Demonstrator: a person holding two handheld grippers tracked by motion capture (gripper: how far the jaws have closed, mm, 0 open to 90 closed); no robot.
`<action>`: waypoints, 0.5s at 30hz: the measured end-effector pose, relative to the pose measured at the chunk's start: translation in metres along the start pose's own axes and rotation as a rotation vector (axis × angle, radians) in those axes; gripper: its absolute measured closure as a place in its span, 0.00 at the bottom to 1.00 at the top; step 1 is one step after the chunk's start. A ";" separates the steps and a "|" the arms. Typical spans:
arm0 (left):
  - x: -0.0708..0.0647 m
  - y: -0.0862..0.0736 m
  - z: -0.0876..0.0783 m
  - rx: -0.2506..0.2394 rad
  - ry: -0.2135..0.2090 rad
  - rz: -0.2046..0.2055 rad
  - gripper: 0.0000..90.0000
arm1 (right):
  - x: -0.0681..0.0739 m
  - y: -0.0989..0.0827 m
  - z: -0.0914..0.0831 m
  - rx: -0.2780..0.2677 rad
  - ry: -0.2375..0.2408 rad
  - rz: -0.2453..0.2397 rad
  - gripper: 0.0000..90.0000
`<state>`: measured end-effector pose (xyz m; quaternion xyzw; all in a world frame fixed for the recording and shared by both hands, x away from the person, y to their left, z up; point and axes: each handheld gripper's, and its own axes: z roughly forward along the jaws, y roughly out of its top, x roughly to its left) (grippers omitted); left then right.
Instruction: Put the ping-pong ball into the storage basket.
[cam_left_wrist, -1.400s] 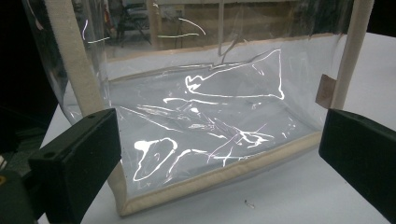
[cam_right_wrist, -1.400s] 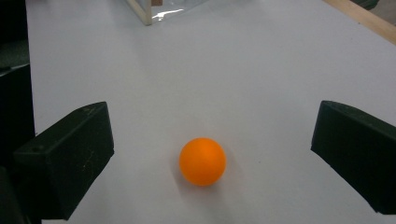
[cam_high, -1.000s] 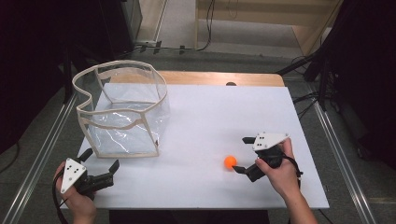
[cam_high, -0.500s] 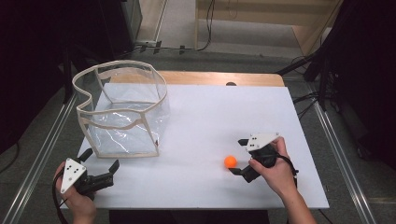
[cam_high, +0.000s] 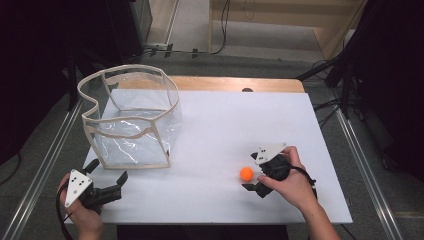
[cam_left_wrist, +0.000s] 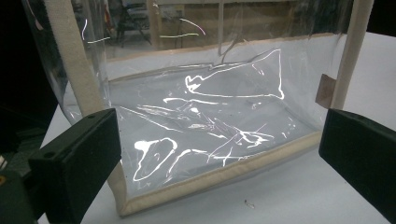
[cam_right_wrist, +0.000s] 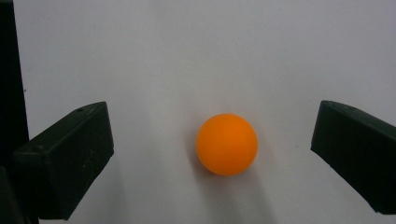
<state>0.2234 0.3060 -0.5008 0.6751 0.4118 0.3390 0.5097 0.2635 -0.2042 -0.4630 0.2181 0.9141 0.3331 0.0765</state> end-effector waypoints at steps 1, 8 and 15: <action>0.000 0.000 0.000 0.000 0.000 0.000 0.00 | 0.000 0.000 0.001 0.006 0.002 0.002 0.00; 0.000 0.000 0.000 0.000 0.000 0.001 0.00 | -0.003 -0.001 0.006 0.036 0.000 0.021 0.00; 0.000 0.000 0.000 0.000 -0.001 0.000 0.00 | -0.005 -0.005 0.012 0.069 -0.011 0.040 0.00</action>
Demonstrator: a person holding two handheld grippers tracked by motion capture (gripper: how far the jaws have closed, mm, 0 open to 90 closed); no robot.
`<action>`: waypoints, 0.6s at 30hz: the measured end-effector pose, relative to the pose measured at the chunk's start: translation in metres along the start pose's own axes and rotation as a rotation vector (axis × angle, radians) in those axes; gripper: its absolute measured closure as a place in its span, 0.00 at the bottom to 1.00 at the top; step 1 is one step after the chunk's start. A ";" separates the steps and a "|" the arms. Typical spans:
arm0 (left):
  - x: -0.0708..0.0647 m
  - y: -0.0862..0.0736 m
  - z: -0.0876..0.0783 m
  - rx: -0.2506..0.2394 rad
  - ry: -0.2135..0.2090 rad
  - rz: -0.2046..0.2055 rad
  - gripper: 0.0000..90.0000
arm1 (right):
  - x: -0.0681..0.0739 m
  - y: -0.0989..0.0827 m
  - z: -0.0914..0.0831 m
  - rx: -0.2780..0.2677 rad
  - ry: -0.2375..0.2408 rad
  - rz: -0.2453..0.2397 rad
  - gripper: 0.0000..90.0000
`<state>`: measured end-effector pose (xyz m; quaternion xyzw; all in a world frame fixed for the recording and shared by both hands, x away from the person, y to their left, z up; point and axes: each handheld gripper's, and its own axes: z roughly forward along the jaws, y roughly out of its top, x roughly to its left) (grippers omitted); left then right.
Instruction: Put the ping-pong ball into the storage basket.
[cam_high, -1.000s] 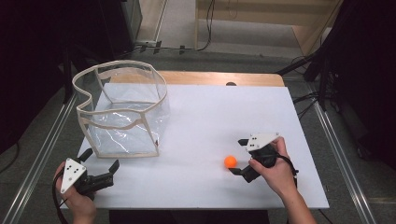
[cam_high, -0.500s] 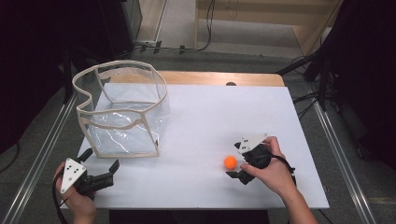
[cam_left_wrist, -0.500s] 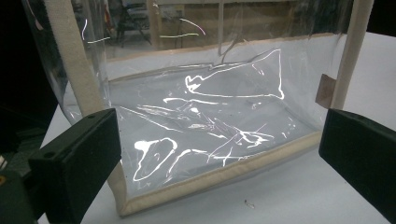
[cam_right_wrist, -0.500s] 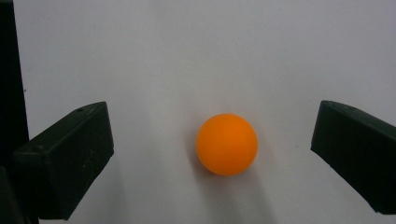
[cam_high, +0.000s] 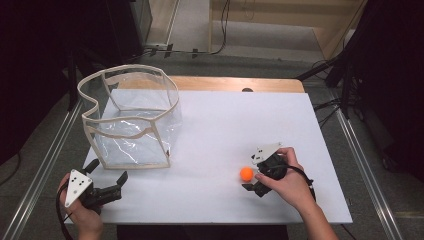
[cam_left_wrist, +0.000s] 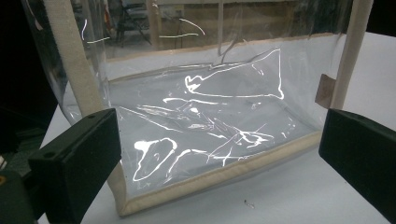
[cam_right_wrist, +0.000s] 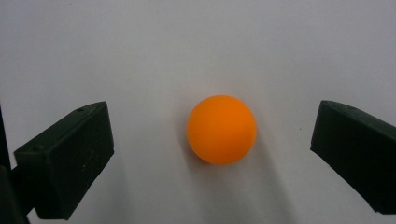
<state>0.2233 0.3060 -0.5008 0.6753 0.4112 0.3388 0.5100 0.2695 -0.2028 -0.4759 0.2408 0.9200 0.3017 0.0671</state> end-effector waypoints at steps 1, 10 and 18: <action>0.000 0.000 0.000 0.000 0.000 0.000 0.00 | 0.000 0.000 0.001 0.004 0.001 0.000 0.00; 0.000 0.000 0.000 0.000 0.000 0.002 0.00 | 0.001 0.000 0.007 0.038 -0.003 0.000 0.00; 0.000 0.000 0.000 0.000 0.000 0.002 0.00 | 0.002 0.000 0.012 0.054 -0.026 -0.005 0.16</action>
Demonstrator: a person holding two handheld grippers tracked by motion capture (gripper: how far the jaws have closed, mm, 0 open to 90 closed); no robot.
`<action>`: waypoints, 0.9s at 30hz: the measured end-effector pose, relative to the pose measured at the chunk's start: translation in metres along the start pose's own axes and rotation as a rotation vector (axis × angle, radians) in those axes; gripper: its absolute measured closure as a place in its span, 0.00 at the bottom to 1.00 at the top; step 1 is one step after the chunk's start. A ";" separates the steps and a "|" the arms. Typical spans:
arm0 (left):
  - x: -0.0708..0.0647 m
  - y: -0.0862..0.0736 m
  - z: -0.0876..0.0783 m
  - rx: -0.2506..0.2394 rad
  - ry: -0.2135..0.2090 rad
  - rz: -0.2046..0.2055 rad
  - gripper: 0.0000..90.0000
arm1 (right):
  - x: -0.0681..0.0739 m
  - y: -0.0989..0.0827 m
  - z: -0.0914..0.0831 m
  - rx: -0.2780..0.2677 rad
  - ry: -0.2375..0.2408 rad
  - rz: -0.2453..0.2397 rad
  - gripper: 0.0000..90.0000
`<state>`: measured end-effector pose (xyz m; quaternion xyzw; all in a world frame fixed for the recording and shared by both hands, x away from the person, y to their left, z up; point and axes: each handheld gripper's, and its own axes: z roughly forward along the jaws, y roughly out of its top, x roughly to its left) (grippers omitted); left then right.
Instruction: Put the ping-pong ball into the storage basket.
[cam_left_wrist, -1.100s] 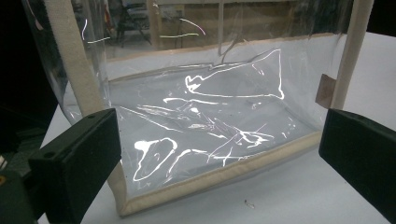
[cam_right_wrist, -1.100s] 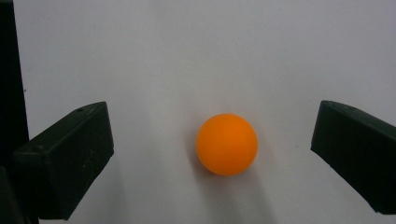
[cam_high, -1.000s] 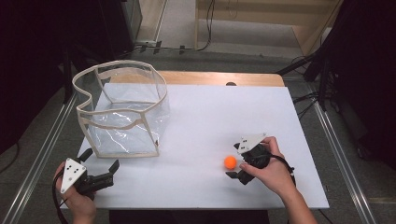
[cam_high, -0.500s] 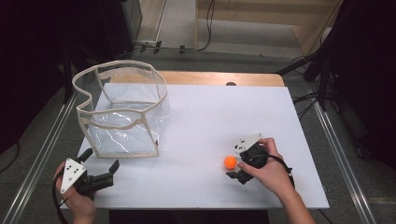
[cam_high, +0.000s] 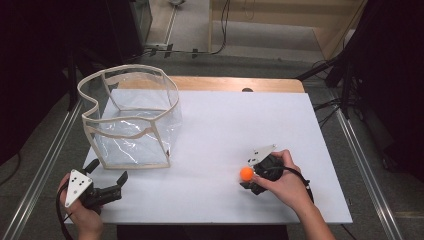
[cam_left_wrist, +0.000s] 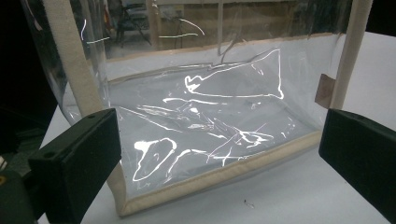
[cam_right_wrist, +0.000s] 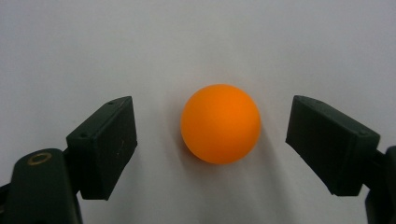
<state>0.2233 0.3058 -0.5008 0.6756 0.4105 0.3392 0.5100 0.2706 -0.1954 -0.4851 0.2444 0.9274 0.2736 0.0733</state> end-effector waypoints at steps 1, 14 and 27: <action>0.000 0.000 0.000 0.000 0.000 0.000 0.00 | 0.000 0.000 0.000 0.000 0.000 0.000 0.16; 0.000 0.000 0.000 0.001 0.000 0.002 0.00 | -0.001 -0.002 0.002 0.004 -0.001 0.011 0.38; 0.000 0.000 0.000 0.000 0.000 0.002 0.00 | 0.000 -0.002 0.010 0.017 -0.012 0.022 0.48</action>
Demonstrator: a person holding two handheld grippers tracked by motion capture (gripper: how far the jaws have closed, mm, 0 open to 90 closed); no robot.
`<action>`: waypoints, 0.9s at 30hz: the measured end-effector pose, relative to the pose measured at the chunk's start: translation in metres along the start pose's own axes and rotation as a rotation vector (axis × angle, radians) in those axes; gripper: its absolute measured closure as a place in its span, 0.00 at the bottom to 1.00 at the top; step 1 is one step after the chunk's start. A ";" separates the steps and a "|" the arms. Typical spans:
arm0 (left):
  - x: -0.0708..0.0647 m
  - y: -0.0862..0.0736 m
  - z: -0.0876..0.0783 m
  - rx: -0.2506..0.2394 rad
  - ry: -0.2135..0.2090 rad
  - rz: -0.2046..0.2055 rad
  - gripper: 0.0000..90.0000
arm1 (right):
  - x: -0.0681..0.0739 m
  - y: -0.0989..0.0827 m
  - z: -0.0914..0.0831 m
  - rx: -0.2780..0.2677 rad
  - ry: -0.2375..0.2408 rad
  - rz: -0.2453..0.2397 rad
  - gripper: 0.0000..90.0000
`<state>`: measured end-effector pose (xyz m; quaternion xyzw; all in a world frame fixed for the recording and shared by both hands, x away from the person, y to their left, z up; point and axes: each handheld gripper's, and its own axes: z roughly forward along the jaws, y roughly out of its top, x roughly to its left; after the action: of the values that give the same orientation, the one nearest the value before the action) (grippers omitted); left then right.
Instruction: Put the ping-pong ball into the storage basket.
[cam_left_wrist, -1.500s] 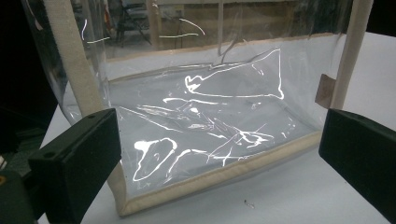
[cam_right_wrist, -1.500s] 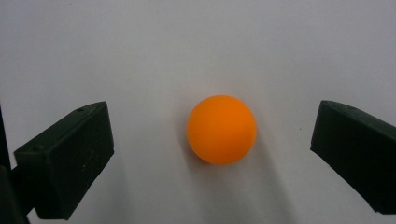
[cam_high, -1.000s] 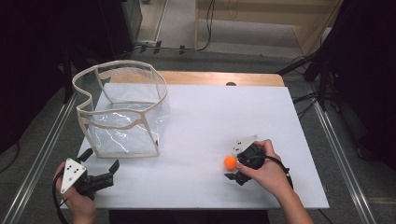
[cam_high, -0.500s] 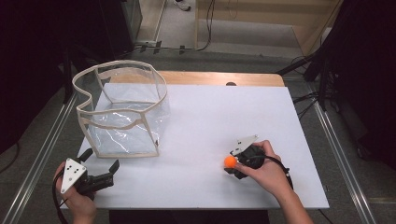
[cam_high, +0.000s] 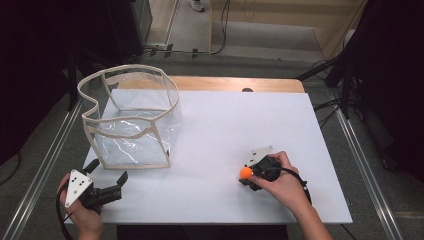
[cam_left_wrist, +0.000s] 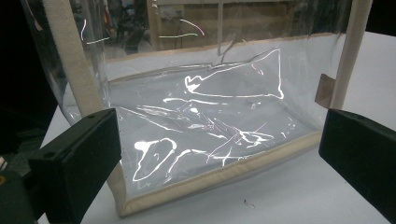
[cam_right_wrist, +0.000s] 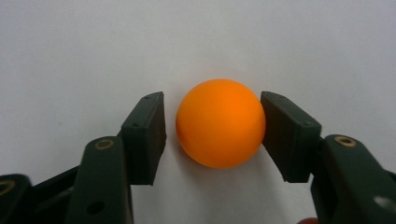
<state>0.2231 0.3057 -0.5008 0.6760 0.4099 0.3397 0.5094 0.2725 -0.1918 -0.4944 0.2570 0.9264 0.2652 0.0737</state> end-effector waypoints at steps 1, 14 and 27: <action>0.000 0.000 0.000 -0.001 0.000 -0.001 0.00 | 0.000 0.000 0.000 0.000 0.000 0.000 0.48; 0.000 0.000 0.000 0.001 0.000 0.001 0.00 | -0.001 0.001 -0.002 0.003 0.009 -0.004 0.53; 0.000 0.000 0.000 0.001 0.000 0.000 0.00 | -0.004 0.005 -0.011 -0.012 0.026 -0.017 0.53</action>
<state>0.2229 0.3054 -0.5009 0.6764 0.4098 0.3395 0.5092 0.2753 -0.1958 -0.4826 0.2454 0.9277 0.2736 0.0652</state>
